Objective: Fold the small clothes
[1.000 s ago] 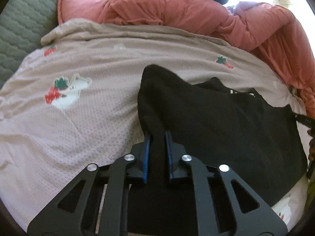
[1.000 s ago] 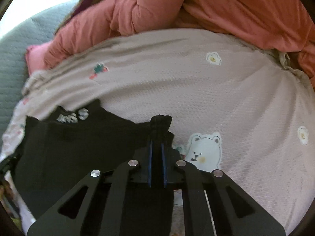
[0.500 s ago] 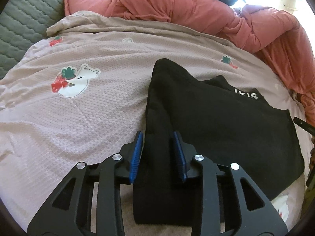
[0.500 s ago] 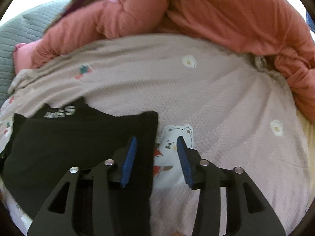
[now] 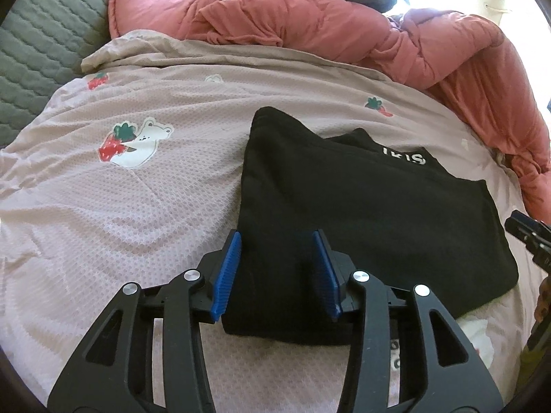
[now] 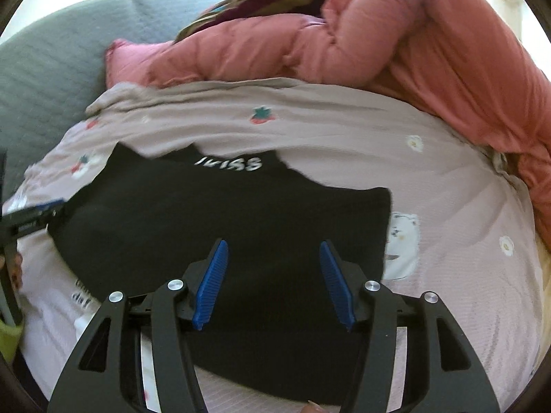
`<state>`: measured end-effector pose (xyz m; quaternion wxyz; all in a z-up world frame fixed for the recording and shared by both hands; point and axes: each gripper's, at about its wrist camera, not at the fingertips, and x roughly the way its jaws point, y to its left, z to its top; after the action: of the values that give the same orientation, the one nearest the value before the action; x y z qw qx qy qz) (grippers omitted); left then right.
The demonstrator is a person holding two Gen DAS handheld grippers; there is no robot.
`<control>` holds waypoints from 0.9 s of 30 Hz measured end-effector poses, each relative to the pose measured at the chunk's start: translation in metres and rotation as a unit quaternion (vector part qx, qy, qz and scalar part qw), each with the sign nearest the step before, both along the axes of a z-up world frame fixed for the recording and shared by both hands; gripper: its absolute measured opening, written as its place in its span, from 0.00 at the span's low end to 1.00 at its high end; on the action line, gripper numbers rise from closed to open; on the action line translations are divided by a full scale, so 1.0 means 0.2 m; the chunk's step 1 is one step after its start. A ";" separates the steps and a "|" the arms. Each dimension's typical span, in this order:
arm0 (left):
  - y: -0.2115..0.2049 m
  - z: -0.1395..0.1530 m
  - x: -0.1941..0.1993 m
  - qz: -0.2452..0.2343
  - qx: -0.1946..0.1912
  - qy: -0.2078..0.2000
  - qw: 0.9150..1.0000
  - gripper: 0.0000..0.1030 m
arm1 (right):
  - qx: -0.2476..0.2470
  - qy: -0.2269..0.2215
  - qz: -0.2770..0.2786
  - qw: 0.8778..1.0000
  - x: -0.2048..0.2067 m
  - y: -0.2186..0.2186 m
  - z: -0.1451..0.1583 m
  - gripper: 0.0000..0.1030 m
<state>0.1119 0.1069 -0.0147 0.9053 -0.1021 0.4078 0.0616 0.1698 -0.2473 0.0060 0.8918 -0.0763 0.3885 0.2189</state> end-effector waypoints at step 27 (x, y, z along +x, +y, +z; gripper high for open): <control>0.00 -0.13 -0.07 0.008 -0.001 0.042 0.999 0.46 | -0.046 0.093 -0.038 0.994 -0.14 -0.24 -0.30 0.58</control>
<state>0.0974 0.1069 -0.0402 0.8866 -0.1040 0.4447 0.0729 0.1413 -0.2959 -0.0533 0.8549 -0.0819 0.4824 0.1725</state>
